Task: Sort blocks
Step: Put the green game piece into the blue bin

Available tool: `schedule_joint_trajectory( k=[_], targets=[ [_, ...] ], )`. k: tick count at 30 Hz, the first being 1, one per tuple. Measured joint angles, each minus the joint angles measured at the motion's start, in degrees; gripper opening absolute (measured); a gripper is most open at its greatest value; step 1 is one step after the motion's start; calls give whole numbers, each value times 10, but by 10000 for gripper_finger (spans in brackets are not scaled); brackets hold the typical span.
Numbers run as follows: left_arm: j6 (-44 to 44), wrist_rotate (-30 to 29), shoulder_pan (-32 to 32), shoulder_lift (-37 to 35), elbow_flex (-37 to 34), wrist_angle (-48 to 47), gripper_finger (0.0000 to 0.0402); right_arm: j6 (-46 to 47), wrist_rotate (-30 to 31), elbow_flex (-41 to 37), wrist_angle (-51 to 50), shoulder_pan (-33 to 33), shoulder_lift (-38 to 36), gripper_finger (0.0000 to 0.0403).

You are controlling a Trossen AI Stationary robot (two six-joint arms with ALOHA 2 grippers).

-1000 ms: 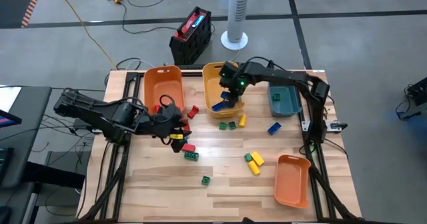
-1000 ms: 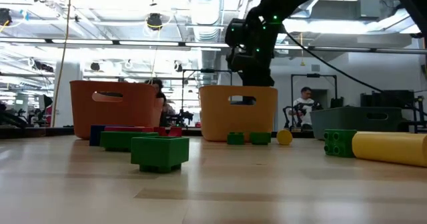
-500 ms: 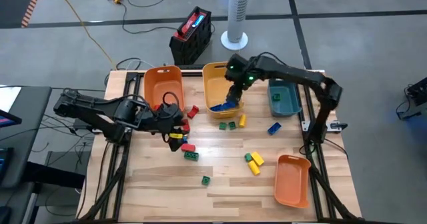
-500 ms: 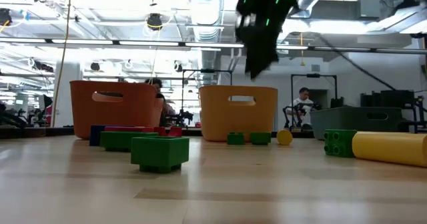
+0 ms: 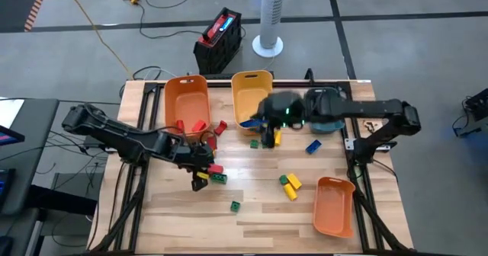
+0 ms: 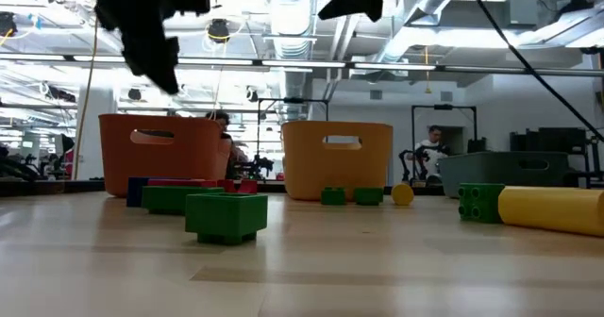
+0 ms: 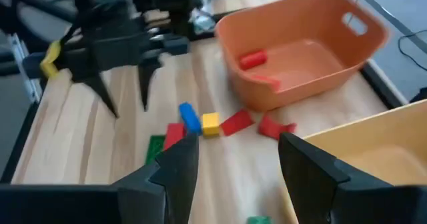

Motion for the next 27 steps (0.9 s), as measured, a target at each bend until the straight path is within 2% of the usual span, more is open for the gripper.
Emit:
schedule_joint_trajectory(
  k=[7, 12, 18, 27],
  targets=[
    [66, -21, 6, 10, -40, 21, 179, 35, 27, -30, 11, 50, 8, 216],
    [147, 8, 5, 47, -37, 76, 215, 49, 41, -30, 20, 65, 2, 216],
    [240, 13, 4, 130, 19, 68, 261, 77, 42, -30, 4, 72, 1, 216],
    [298, 29, 10, 248, 92, 11, 266, 102, 42, -30, -12, 95, 1, 216]
  ],
)
